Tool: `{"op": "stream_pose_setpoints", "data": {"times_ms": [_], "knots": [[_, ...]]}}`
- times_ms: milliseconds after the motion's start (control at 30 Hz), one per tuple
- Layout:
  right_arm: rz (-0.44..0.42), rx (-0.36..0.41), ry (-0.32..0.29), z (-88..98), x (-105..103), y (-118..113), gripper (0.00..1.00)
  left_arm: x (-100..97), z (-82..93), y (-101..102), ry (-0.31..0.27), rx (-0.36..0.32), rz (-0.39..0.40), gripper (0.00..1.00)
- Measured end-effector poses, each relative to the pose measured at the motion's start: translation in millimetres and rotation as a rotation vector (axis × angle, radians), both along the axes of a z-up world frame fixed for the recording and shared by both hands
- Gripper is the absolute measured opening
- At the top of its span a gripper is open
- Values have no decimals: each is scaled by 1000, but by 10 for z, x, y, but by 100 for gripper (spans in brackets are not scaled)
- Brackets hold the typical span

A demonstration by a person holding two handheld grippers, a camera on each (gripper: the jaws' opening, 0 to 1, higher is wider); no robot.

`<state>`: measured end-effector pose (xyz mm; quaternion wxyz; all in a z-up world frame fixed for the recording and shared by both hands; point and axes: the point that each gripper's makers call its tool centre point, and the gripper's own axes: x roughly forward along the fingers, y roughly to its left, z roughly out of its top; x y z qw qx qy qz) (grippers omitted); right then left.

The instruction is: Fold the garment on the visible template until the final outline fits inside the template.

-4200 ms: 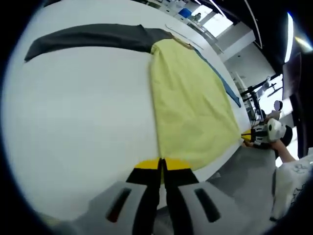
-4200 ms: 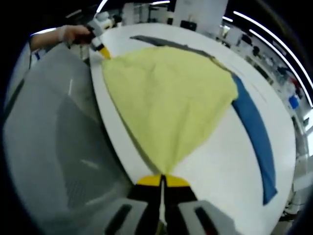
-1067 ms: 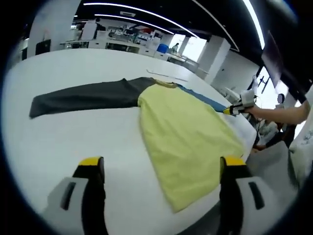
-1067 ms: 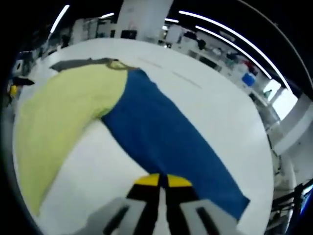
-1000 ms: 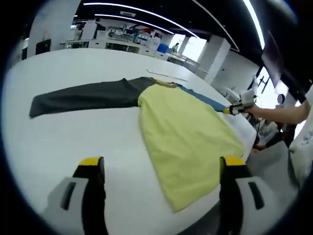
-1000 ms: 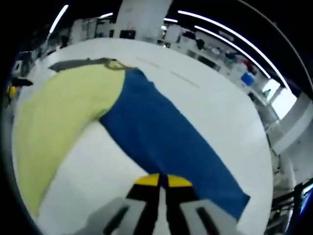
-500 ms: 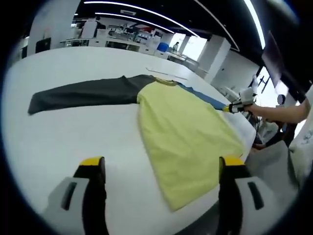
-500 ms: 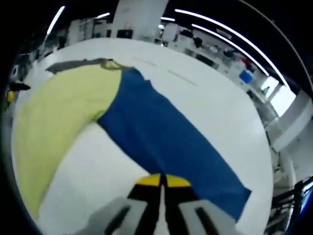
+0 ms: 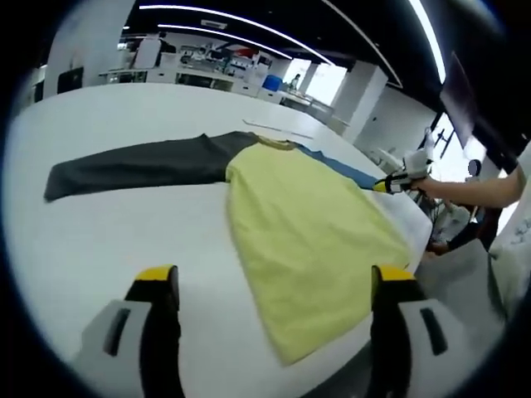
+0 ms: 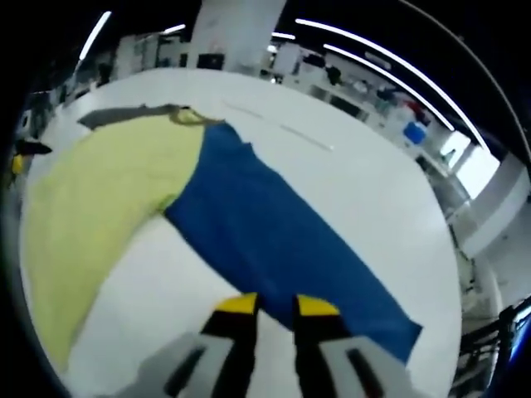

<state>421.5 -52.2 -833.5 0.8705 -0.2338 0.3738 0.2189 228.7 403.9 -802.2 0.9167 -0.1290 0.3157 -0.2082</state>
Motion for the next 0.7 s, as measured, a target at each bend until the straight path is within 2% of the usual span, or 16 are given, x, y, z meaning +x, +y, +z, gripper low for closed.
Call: {"op": "stream_pose_setpoints", "data": {"times_ms": [133,300,400,500,700], "knots": [[33,20,-14,79,-45,47,30,31,33,-16,-13,3,-4,94],[26,68,-23,160,-88,57,40,56,72,-49,-25,2,-11,94],[6,134,-29,191,-77,35,51,64,104,-63,-33,2,-16,94],[-12,207,-44,323,-108,57,62,84,112,-52,-43,6,-16,95],[-42,319,-65,384,-96,-6,86,102,128,-29,-49,10,-15,95]]}}
